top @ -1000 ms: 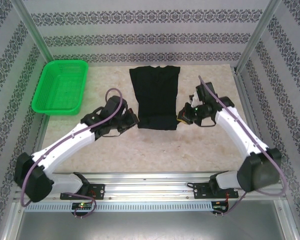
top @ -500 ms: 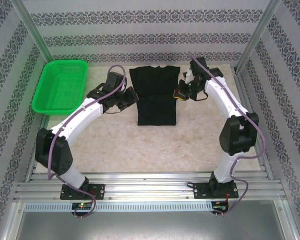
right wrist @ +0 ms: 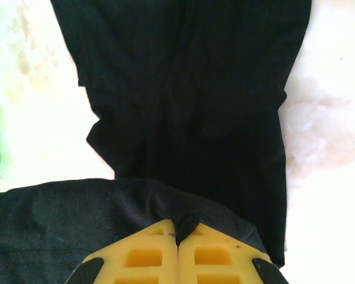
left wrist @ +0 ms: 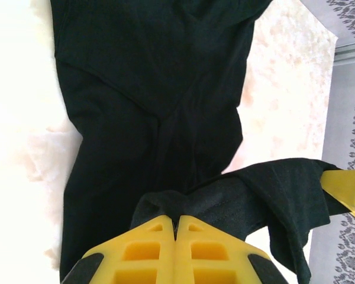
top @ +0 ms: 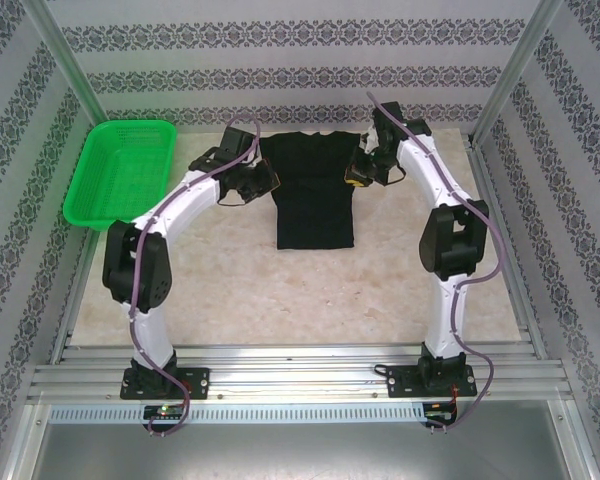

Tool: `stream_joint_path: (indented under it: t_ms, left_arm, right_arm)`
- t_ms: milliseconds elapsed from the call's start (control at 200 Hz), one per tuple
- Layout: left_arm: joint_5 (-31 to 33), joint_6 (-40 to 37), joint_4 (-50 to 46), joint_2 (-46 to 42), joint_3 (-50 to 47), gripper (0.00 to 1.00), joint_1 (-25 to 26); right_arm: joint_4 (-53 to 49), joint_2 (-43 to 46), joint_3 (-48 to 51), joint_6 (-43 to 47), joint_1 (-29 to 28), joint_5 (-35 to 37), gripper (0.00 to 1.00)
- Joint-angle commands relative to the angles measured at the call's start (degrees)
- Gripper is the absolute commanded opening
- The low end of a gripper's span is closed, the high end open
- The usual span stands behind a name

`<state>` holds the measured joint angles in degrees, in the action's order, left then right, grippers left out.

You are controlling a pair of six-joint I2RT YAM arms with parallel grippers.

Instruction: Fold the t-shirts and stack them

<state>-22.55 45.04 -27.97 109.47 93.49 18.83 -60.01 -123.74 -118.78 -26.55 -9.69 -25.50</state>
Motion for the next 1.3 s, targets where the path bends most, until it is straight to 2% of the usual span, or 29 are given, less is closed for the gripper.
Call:
stream_joint_path:
  t_ms: [0,285,325,370,405,510,545,575,674,754,894,1089,1194,1294]
  left_arm:
    - [-0.52,-2.88,-2.46,3.01,3.31,0.00,-1.76]
    - [-1.45,-3.56,0.20,12.00,9.27,0.00,-3.30]
    - [-2.20,-3.16,1.09,13.48,10.36,0.00,-3.61]
    - [-3.19,-2.42,2.16,15.07,11.98,0.01,-3.88]
    - [-4.24,-1.77,3.15,16.32,13.21,0.08,-4.19]
    - [-5.26,-1.20,4.51,18.77,17.53,0.46,-4.79]
    - [-4.36,-1.68,3.01,19.08,19.78,0.56,-4.92]
    - [-4.03,-1.79,1.93,19.12,21.78,0.70,-5.22]
    - [-3.48,-1.99,-0.33,17.24,26.73,0.91,-5.82]
    - [-1.81,-2.85,-4.03,14.52,28.67,1.00,-5.92]
    - [-1.73,-5.02,-8.44,7.86,24.33,1.00,-5.41]
    - [-2.35,-6.40,-8.00,-7.28,-0.35,1.00,-2.96]
    - [-3.19,-3.72,-4.04,-13.73,-15.09,0.97,-0.83]
    - [-5.59,1.21,4.47,-16.03,-25.30,0.92,1.16]
  right_arm:
    - [-1.72,-3.22,-3.18,0.85,1.34,3.09,0.04]
    - [-0.29,-12.90,-12.09,-0.43,1.92,3.40,0.10]
    - [0.12,-14.42,-14.10,-0.83,2.11,2.77,0.13]
    - [0.29,-16.00,-16.57,-1.54,2.27,2.90,0.22]
    - [0.46,-17.19,-18.48,-2.20,2.44,2.55,0.33]
    - [1.02,-19.24,-23.03,-3.97,2.91,0.94,0.54]
    - [1.20,-19.05,-23.94,-4.20,2.87,0.72,0.57]
    - [1.29,-18.44,-24.36,-4.23,3.01,0.84,0.60]
    - [2.22,-13.45,-22.41,-3.67,2.92,1.07,0.64]
    - [3.50,-7.19,-16.75,-1.98,2.93,1.47,0.66]
    - [8.58,6.50,1.19,-0.43,3.34,0.01,0.67]
    - [17.80,23.77,31.73,-1.33,3.31,-1.52,0.67]
    - [22.07,28.57,44.46,-1.99,2.92,-2.85,0.66]
    - [25.49,29.98,51.89,-2.01,2.16,-3.48,0.65]
